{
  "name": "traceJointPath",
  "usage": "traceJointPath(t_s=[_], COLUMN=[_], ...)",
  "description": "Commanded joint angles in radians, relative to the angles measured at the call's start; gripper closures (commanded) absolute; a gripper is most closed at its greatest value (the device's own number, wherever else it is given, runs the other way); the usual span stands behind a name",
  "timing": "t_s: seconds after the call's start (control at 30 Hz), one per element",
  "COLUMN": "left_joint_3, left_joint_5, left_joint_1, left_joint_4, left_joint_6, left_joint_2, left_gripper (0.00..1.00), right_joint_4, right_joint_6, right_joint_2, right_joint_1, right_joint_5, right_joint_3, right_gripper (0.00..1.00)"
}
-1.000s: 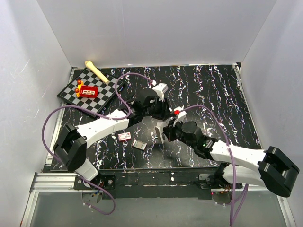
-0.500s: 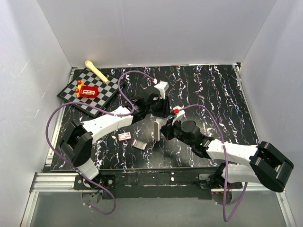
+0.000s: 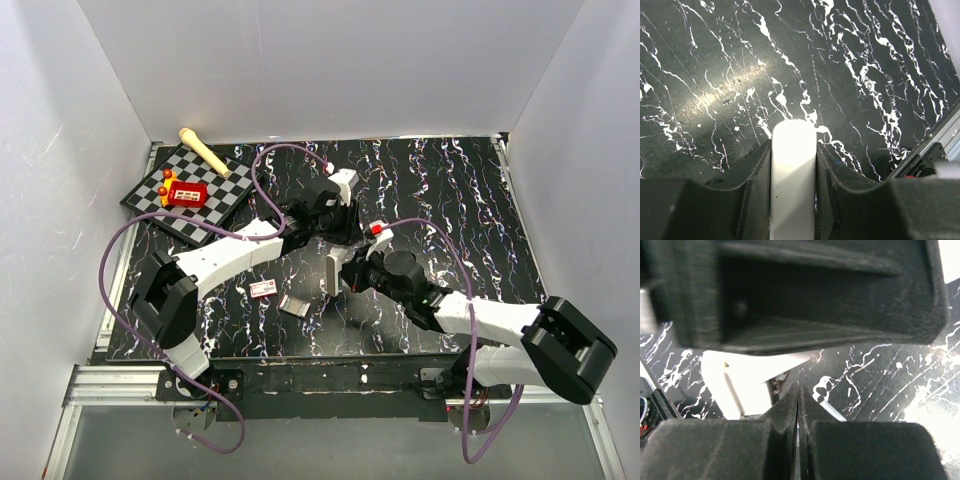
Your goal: Unload the staples from the stapler
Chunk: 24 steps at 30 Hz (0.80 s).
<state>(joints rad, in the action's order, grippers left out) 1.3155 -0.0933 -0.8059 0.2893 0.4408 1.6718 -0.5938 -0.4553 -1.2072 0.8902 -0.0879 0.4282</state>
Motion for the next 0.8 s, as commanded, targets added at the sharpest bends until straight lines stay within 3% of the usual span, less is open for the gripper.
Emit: traceJointPath(t_s=[0.0, 0.23, 0.43, 0.57, 0.77], left_joint_3=[0.030, 0.039, 0.048, 0.051, 0.076], left_joint_5=[-0.026, -0.072, -0.079, -0.069, -0.071], left_joint_1=[0.019, 0.019, 0.019, 0.024, 0.037], left_joint_4=[-0.033, -0.019, 0.022, 0.039, 0.051], left_joint_6=[0.029, 0.026, 0.012, 0.012, 0.012], left_joint_2=[-0.010, -0.032, -0.017, -0.006, 0.006], left_gripper=[1.00, 1.00, 1.00, 1.00, 1.00], right_joint_4=[-0.073, -0.041, -0.097, -0.072, -0.143], right_joint_6=[-0.071, -0.057, -0.062, -0.049, -0.050], right_joint_2=[-0.061, -0.064, -0.039, -0.054, -0.088], right_joint_1=[-0.034, -0.052, -0.069, -0.089, -0.077], right_joint_5=[0.114, 0.066, 0.189, 0.120, 0.274], right_joint_3=[-0.006, 0.017, 0.007, 0.001, 0.027], right_gripper=[0.99, 0.99, 0.99, 0.99, 0.99])
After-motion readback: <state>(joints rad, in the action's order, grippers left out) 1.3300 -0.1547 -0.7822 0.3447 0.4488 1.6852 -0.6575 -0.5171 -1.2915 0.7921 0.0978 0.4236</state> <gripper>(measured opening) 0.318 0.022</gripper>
